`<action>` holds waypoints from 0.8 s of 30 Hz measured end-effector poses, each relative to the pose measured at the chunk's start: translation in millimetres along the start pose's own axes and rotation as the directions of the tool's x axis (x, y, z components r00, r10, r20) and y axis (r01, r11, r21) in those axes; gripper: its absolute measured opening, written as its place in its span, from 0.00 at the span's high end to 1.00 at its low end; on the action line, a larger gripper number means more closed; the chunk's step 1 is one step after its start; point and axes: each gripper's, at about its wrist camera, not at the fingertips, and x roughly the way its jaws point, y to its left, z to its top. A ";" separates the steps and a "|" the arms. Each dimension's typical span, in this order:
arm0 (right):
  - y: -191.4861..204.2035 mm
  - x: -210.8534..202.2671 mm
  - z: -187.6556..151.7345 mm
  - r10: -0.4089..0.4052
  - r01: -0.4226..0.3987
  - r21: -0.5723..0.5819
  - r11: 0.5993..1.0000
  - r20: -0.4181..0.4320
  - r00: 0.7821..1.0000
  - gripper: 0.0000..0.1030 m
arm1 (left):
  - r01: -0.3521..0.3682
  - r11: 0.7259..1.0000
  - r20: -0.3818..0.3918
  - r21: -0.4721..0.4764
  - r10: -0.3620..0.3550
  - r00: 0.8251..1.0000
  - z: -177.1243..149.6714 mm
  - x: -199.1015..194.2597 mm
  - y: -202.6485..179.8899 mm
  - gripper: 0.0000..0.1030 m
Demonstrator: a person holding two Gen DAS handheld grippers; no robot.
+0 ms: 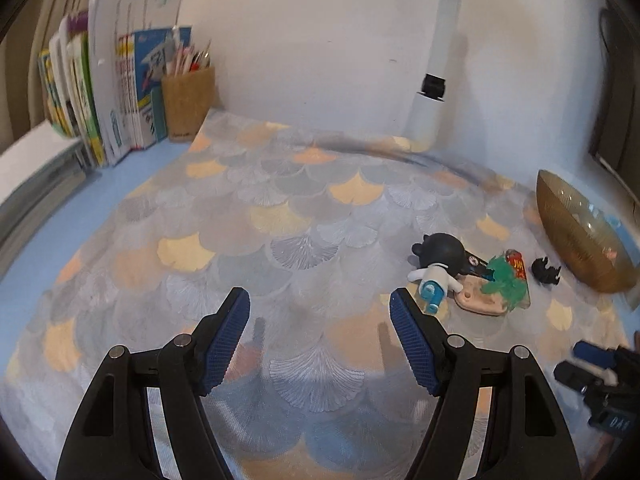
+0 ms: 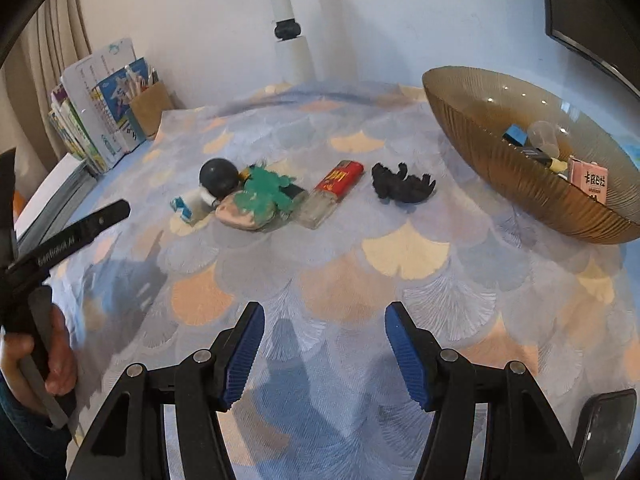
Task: Organize rigid objects
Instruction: 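Grasp the black-headed figurine with the left gripper while the right grasps the green figure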
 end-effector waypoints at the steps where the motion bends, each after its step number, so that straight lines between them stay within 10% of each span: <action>1: -0.1 0.4 -0.2 -0.005 0.005 0.001 1.000 0.000 1.000 0.41 | -0.003 1.000 -0.001 0.010 0.003 1.000 -0.8 0.8 -1.5 0.31; 17: 23.1 -10.7 27.4 0.081 -0.085 -0.046 0.995 -0.083 0.993 0.41 | 0.131 0.979 -0.138 0.153 -0.110 0.984 34.5 2.7 -24.8 0.31; 24: 41.3 23.0 72.0 0.051 -0.060 -0.125 0.990 -0.077 0.996 0.41 | 0.272 0.950 -0.245 0.150 -0.231 0.941 49.3 51.1 -58.9 0.36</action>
